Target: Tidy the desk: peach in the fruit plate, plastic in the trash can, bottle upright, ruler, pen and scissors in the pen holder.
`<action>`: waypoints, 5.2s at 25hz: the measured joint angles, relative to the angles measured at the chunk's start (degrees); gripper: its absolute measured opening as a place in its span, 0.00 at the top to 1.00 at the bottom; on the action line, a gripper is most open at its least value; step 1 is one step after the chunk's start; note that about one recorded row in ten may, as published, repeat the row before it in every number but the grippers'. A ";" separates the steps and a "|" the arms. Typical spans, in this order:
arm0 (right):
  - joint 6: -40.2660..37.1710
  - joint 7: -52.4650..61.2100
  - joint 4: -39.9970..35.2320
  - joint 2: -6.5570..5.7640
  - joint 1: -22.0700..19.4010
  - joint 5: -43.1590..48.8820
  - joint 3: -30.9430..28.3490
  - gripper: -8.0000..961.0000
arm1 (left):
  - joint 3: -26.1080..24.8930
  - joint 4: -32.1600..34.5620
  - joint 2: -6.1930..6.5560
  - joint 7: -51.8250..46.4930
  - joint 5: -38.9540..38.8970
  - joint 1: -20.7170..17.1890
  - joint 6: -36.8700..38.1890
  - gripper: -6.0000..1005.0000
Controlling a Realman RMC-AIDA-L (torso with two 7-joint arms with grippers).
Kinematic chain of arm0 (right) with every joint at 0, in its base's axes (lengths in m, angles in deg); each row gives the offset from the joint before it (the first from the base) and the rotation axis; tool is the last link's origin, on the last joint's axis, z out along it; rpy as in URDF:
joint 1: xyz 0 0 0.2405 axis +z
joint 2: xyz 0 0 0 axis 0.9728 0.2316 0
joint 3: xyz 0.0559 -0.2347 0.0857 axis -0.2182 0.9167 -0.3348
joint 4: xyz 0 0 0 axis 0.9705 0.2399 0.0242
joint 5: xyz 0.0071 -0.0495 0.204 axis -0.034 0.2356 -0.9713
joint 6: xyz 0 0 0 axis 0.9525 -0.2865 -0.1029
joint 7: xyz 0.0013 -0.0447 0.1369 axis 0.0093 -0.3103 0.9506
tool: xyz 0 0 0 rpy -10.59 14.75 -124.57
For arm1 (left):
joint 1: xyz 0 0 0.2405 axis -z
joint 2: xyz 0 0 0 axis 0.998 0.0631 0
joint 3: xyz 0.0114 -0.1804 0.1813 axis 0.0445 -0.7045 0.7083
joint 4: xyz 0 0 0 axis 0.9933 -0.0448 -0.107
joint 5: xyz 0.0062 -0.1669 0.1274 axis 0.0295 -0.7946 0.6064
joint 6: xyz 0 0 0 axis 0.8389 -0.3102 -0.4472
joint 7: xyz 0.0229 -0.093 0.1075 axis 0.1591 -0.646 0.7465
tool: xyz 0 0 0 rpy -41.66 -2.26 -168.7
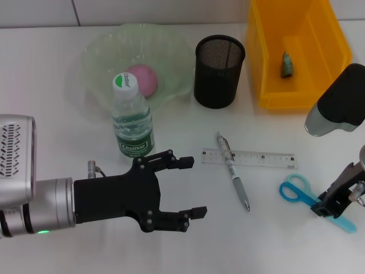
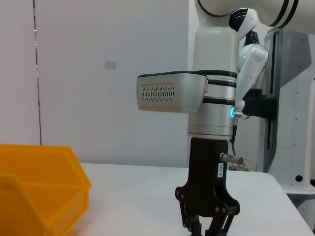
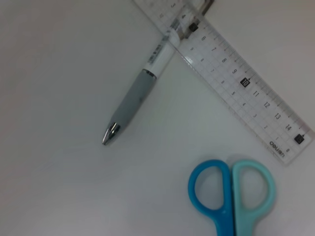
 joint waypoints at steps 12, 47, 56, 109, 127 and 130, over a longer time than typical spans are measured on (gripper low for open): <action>-2.18 -2.35 -9.27 -0.08 -2.31 -12.29 -13.39 0.79 | 0.00 0.00 0.06 0.00 -0.24 0.08 0.30 0.13; 29.84 -89.46 64.88 0.13 18.10 -80.01 -36.79 0.74 | 0.00 -1.21 -0.09 0.48 -0.44 0.36 0.51 0.13; 34.03 -90.08 66.74 0.24 19.28 -79.87 -35.15 0.70 | 0.00 -1.34 -0.08 0.52 -0.44 0.35 0.58 0.13; -16.80 -35.88 10.52 -5.97 12.17 -26.73 -47.56 0.14 | -0.58 -1.31 0.37 -0.61 -0.44 -0.08 1.05 0.13; -7.10 -41.16 4.83 -0.39 14.26 -7.56 -20.22 0.16 | -0.22 -1.32 0.89 -3.91 0.22 0.02 1.76 0.13; -5.31 -41.46 6.38 -0.37 14.71 -7.50 -19.36 0.16 | -0.37 -1.11 0.85 -3.92 0.24 0.02 1.80 0.13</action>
